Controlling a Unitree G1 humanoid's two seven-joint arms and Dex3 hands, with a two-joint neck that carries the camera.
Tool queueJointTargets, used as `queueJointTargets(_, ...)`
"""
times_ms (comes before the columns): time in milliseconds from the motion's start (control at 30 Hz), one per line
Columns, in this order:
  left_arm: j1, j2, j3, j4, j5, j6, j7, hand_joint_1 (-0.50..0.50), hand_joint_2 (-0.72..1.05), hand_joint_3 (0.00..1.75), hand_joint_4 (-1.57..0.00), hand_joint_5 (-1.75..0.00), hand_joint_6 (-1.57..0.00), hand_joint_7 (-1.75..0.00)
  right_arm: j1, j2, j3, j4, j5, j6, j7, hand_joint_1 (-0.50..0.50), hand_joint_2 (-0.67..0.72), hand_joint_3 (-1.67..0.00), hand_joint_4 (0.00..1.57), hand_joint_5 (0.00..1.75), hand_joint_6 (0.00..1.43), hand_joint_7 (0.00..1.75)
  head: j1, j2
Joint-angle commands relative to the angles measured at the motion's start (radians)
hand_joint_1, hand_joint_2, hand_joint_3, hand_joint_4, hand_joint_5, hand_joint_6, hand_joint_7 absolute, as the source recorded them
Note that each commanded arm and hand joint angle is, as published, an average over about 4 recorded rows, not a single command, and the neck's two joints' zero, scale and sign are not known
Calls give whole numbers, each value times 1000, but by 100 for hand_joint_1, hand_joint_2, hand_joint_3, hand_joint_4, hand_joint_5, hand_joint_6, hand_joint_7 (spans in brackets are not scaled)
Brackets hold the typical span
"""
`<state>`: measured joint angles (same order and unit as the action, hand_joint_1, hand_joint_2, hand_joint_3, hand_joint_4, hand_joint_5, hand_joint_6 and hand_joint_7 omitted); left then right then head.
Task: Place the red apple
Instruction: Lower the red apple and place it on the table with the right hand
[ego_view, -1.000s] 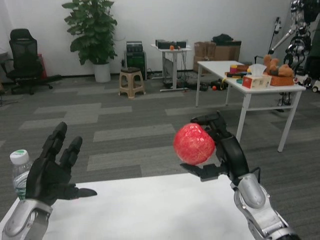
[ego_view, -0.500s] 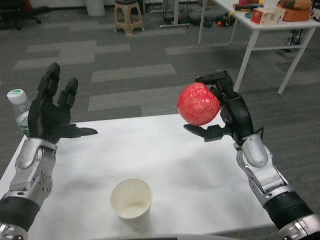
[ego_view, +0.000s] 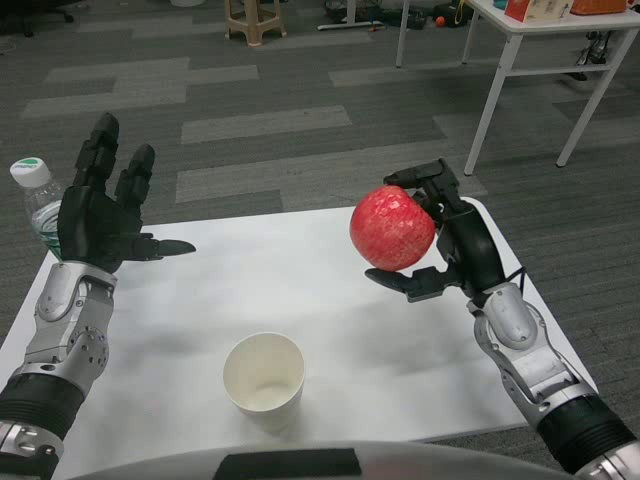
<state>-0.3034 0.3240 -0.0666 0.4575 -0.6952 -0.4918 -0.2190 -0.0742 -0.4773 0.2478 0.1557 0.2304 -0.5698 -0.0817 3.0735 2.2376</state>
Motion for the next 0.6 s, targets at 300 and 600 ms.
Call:
queueJointTargets(300,-8,3,-3,25,-3,-5,-2,-50,7,0,0,-21,0,0,2,38,5,252,-2,6,1,8,-48,-79,40,165,77,168,-1,11)
queueJointTargets(600,-8,3,-9,24,-3,-5,-2,-50,7,0,0,-21,0,0,5,50,7,371,-1,5,8,8,-48,-73,40,165,76,168,1,24)
